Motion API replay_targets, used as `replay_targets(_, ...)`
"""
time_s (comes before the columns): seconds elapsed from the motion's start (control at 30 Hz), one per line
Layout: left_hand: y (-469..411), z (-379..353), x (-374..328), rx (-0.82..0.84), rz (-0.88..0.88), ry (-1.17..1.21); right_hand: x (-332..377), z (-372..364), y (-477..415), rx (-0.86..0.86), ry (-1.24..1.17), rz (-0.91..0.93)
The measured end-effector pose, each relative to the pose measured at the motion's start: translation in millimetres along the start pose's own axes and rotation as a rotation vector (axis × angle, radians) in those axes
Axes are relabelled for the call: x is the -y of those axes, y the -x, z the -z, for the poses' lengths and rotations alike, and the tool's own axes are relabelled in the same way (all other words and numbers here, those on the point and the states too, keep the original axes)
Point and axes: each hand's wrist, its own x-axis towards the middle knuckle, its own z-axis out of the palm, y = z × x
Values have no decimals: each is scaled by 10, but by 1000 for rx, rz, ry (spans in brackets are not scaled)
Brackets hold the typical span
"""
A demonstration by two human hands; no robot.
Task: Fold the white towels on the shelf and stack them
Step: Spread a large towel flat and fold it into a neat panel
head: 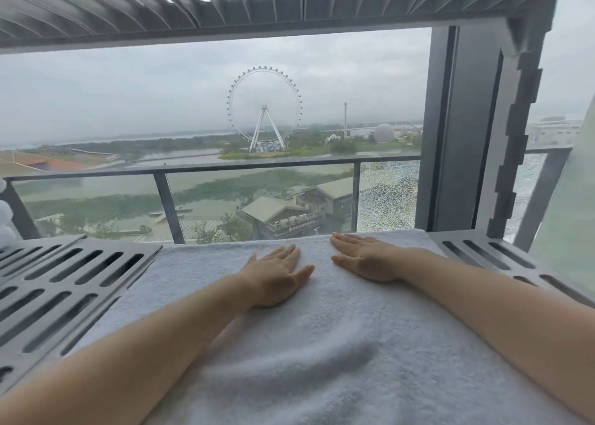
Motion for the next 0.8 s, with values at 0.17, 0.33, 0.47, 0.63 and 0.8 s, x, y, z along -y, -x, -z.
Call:
replay_targets(0.17,481,-126,144,0,-21,-25,317,-203,168,-4,-56,98)
replay_targets(0.33,404,21,55,-10,-4,-104,411,-43,225,-41,-29,56)
replay_targets(0.47,605,-9,28,-42,32,-100,699,-131,443,-73,-152,180)
replay_targets(0.63,1145,-63,182,27,19,-70,717,-162,827,-22,-34,163)
replay_targets(0.8,1487,19,174,-13,10,-77,1130,-198,1149,22,-99,239)
